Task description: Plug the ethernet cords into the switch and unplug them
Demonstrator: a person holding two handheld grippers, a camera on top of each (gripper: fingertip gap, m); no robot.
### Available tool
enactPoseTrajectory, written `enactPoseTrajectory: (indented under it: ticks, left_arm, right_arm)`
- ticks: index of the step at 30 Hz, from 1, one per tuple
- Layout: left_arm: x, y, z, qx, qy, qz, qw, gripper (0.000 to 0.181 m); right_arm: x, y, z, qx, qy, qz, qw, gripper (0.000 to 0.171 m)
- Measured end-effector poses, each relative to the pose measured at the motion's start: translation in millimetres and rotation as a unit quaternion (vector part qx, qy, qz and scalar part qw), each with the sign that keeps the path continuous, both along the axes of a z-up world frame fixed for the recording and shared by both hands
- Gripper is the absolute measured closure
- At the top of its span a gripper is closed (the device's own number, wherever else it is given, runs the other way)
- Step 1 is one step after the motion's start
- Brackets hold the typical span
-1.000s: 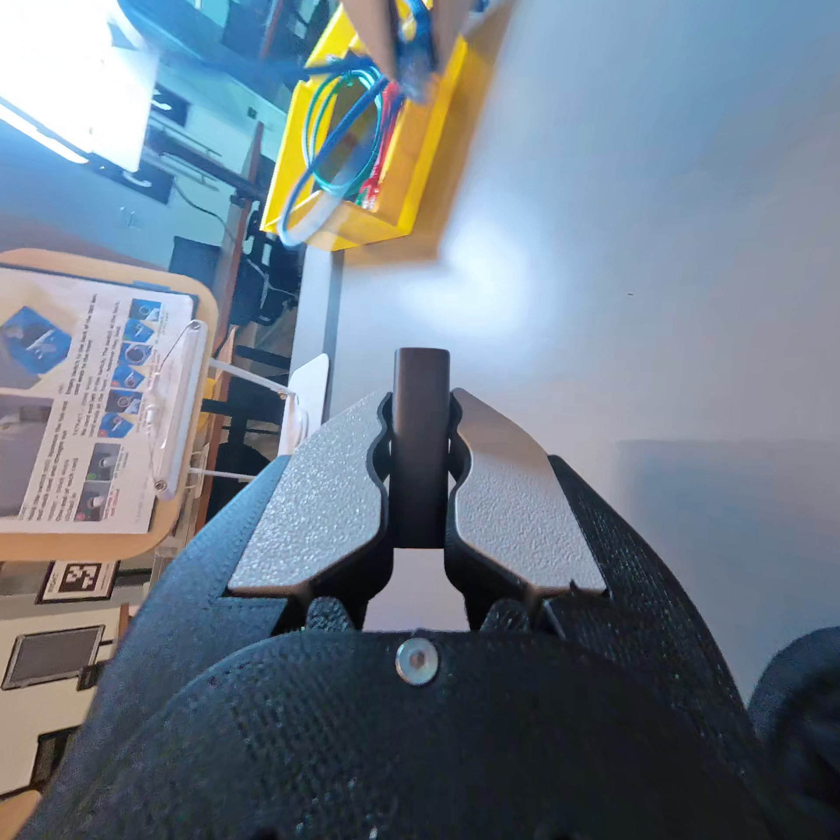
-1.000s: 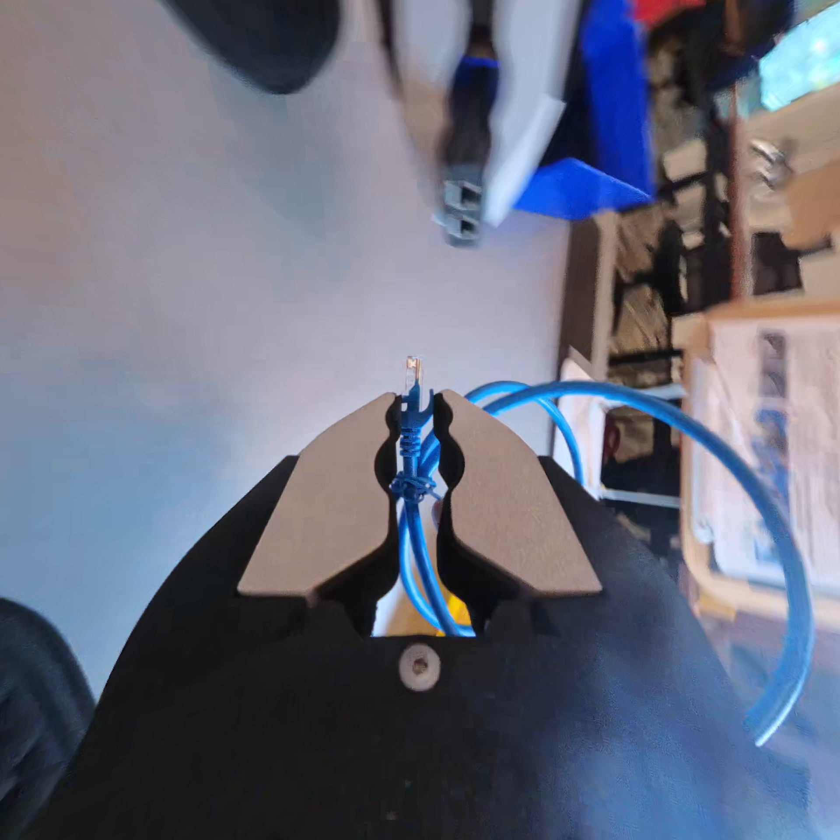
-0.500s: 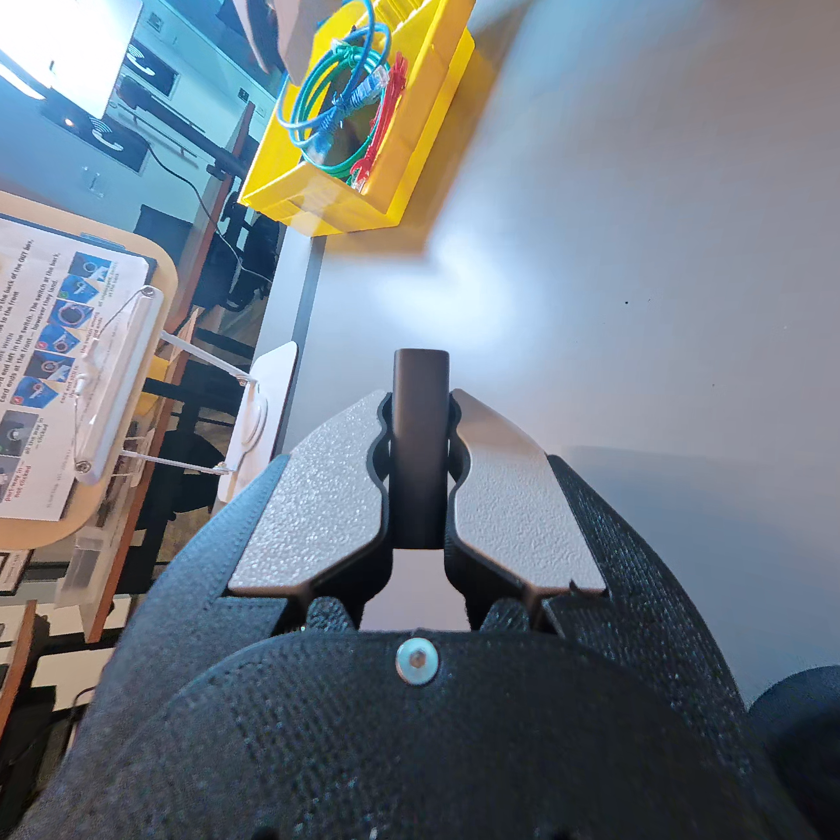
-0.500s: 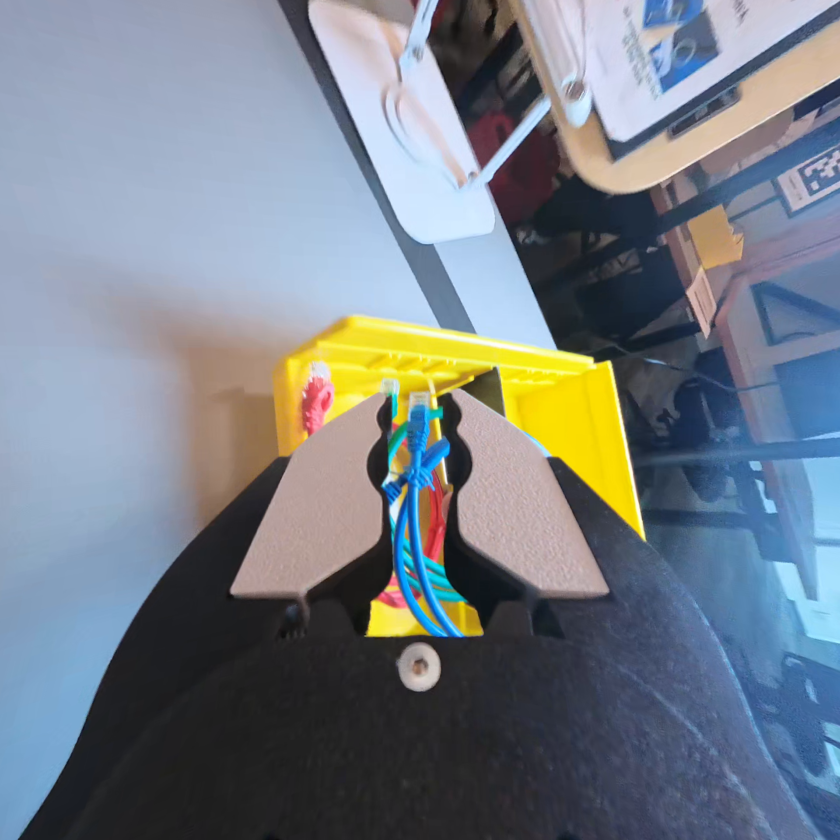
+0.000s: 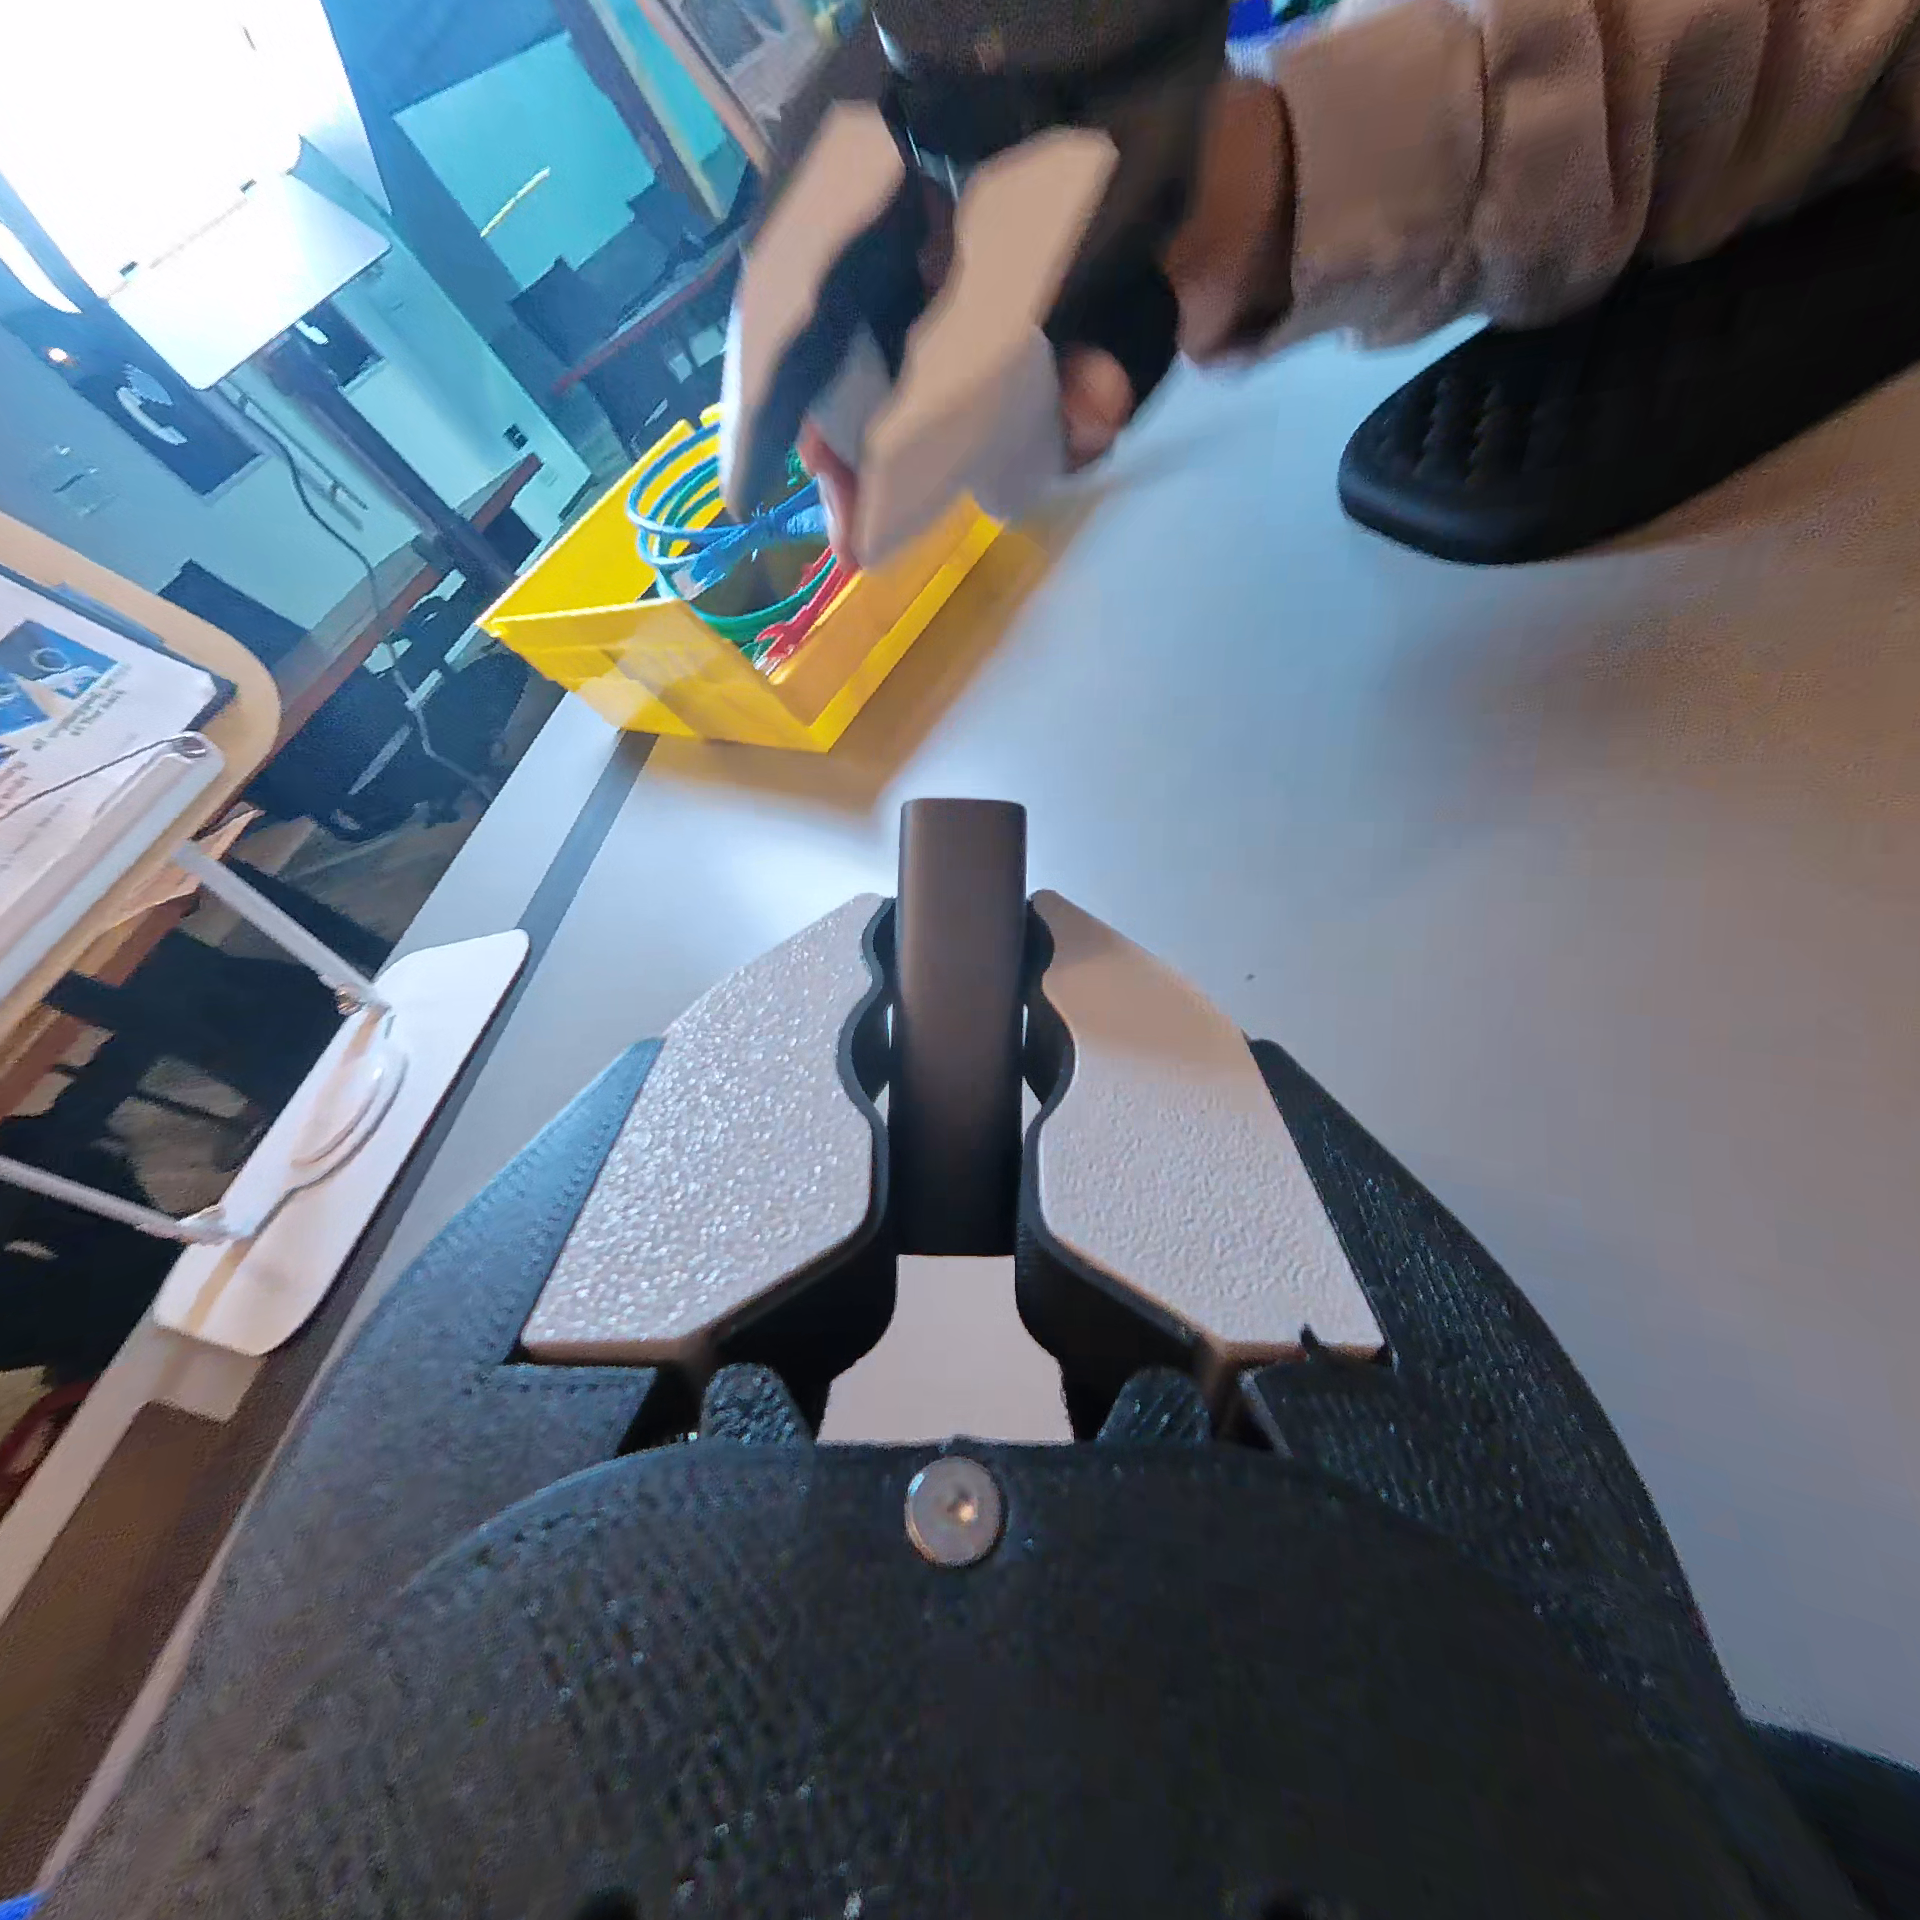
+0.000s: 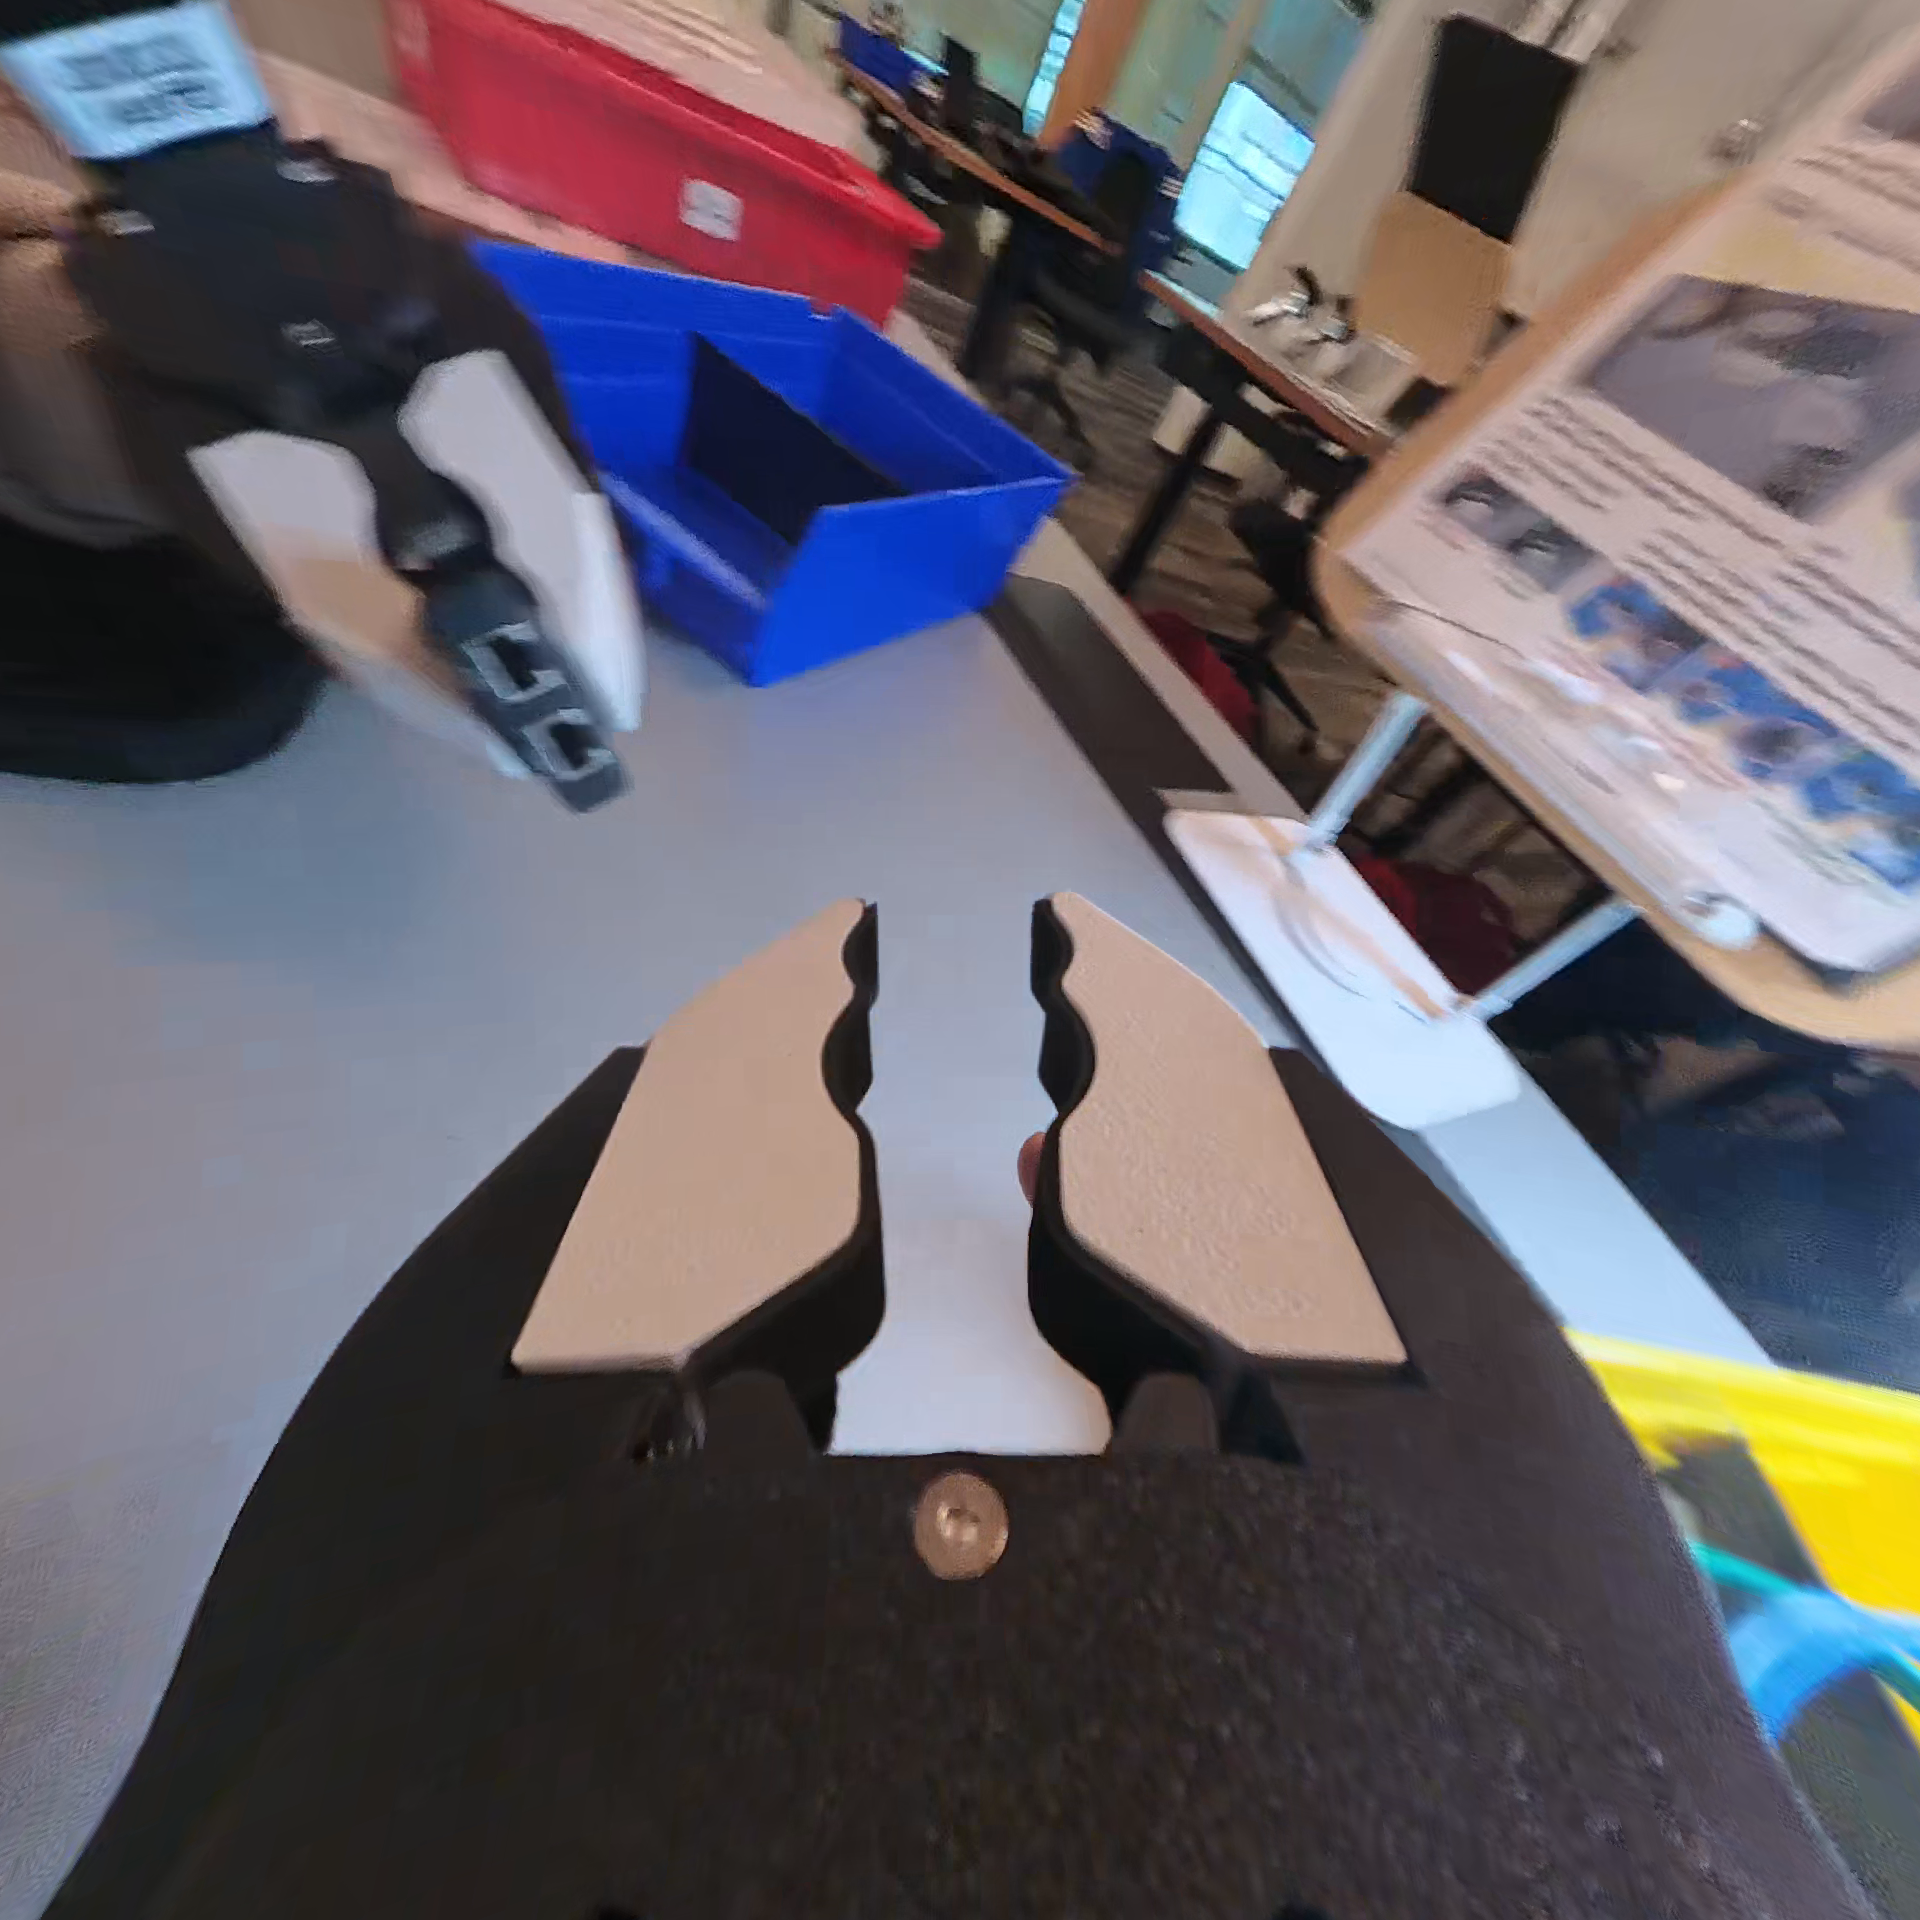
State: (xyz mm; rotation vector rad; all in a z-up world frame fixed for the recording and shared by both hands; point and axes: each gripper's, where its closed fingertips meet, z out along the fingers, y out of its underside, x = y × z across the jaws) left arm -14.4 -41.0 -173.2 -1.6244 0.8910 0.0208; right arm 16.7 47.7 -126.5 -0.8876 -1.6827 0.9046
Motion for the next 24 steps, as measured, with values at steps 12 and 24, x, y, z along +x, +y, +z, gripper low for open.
enactPoseTrajectory:
  ticks: [12,24]
  left_arm:
    - [23,-4,-13,-0.029,-0.005,-0.038,0.999,0.160]
    - [11,-2,0,0.006,-0.001,-0.022,1.000,0.159]
  right_arm:
    - [-18,-112,-35,0.045,-0.018,0.139,0.989,0.142]
    - [-4,-89,-27,0.076,-0.004,0.149,0.986,0.152]
